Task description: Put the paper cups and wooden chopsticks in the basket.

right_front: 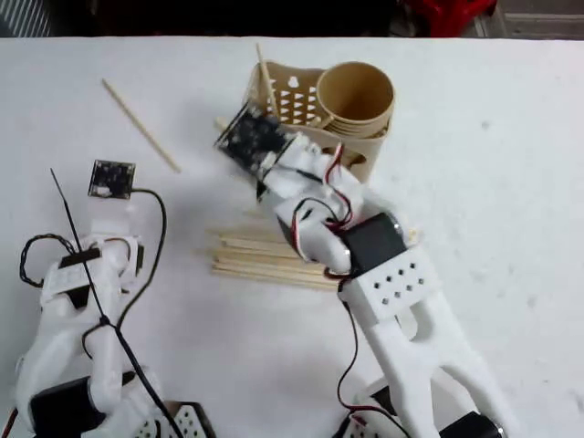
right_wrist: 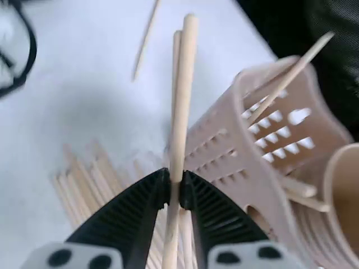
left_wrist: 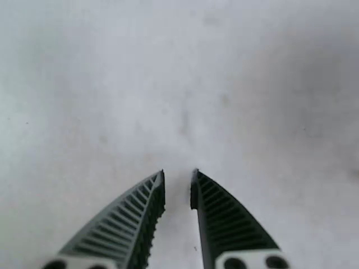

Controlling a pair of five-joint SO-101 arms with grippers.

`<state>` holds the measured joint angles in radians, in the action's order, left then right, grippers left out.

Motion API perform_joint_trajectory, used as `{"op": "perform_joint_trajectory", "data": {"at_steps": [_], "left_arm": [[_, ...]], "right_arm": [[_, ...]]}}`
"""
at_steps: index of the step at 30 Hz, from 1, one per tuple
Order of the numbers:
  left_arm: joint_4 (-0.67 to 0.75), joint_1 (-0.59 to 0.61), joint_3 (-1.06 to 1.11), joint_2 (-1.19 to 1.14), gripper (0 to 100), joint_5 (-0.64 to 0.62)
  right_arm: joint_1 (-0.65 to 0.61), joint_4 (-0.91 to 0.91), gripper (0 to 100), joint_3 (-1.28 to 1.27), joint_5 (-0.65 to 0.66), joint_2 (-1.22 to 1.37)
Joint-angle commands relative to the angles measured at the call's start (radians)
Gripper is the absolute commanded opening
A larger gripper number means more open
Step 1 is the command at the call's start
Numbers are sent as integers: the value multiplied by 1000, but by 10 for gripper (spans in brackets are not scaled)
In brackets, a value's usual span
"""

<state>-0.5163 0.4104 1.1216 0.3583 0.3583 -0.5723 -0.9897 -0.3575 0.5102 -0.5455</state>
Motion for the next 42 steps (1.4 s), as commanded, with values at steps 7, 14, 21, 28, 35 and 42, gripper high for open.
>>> {"op": "perform_joint_trajectory", "data": {"at_steps": [7, 14, 21, 28, 35, 42], "left_arm": [[23, -25, -2, 24, 98, 12], [23, -25, -2, 24, 98, 12], [23, -25, -2, 24, 98, 12], [23, -25, -2, 24, 98, 12], [23, -25, -2, 24, 98, 12], [23, -25, -2, 24, 98, 12]], "right_arm": [[-5, 54, 16, 330, -192, -30], [-4, 311, 16, 354, -207, -8], [42, 657, 16, 359, -206, 125], [68, 746, 17, 354, -207, 242], [102, 743, 18, 351, -209, 318], [108, 714, 50, 350, -209, 328]]}}
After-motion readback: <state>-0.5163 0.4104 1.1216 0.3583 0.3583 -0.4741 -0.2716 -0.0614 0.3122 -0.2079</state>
